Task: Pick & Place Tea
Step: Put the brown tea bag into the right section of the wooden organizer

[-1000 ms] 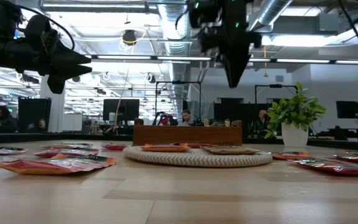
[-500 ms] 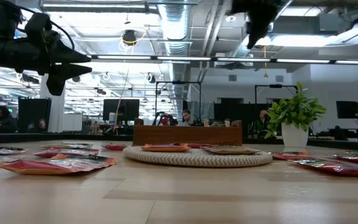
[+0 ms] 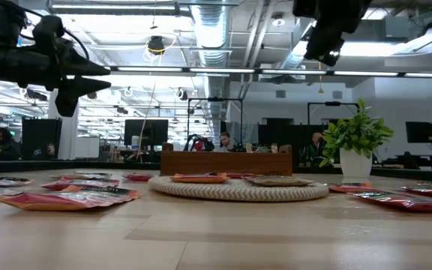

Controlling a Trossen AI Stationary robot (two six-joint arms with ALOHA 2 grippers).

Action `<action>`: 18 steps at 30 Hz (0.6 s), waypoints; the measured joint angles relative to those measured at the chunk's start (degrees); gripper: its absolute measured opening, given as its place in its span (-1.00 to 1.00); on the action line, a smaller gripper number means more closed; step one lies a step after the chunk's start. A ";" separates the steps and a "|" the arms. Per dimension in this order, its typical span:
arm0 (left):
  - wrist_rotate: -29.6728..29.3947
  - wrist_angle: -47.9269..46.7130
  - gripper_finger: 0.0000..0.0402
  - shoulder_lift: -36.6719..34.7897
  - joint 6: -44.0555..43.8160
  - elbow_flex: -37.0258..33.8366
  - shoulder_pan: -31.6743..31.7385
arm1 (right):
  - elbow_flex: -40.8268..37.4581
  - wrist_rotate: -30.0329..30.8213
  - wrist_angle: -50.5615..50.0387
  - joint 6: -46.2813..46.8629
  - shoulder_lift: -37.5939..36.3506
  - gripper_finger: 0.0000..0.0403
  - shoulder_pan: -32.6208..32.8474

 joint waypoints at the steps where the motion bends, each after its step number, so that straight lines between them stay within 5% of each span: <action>1: -0.26 -0.02 -0.36 -0.01 -0.04 0.00 0.00 | 0.30 0.28 0.33 0.00 2.18 -0.68 1.76; 18: -0.46 -0.27 -0.36 -0.01 -0.09 0.00 -0.01 | 15.16 1.64 -2.07 -4.06 29.47 -0.68 11.76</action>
